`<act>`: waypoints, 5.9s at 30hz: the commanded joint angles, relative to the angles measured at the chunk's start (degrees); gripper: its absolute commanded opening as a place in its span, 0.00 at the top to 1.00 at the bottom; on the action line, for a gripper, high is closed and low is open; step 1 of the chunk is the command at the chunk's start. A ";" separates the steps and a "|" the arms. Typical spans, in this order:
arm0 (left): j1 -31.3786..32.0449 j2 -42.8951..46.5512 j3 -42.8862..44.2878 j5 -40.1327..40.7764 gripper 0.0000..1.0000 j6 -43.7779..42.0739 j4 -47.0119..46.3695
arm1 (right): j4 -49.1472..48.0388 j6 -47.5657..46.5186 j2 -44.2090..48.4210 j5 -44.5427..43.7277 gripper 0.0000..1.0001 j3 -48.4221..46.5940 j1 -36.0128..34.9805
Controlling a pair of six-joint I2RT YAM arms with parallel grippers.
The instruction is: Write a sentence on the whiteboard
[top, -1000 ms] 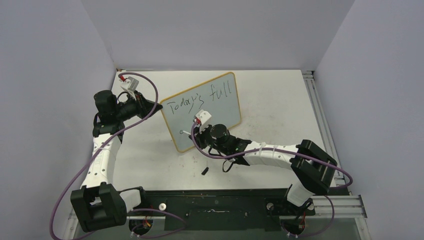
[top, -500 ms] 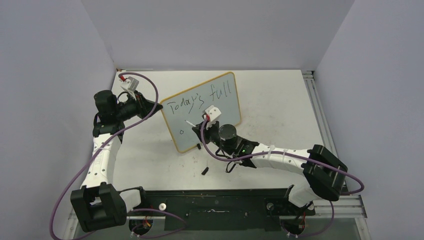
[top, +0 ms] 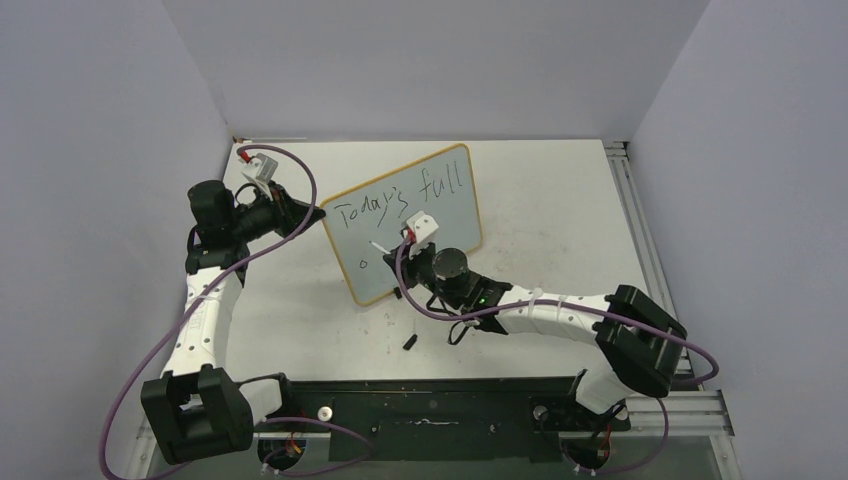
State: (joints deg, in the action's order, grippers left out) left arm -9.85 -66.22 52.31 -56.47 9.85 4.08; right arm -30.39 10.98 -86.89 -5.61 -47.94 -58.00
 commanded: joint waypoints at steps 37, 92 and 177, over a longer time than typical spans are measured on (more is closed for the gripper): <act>-0.29 1.09 0.44 -2.29 1.00 0.61 -2.85 | 0.88 3.02 -1.76 1.38 0.95 5.27 -0.92; -0.28 0.68 0.43 -2.29 1.00 0.88 -3.21 | -3.28 1.70 -4.66 -0.64 0.95 -0.13 -2.47; -0.26 0.55 0.38 -1.89 1.00 0.44 -2.67 | -7.56 2.46 2.44 0.47 0.95 5.00 6.77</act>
State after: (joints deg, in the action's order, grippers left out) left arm -9.87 -66.24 52.10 -56.82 9.93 3.62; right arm -34.24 14.00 -85.06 -5.98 -41.08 -51.55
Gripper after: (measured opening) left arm 0.079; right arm 0.151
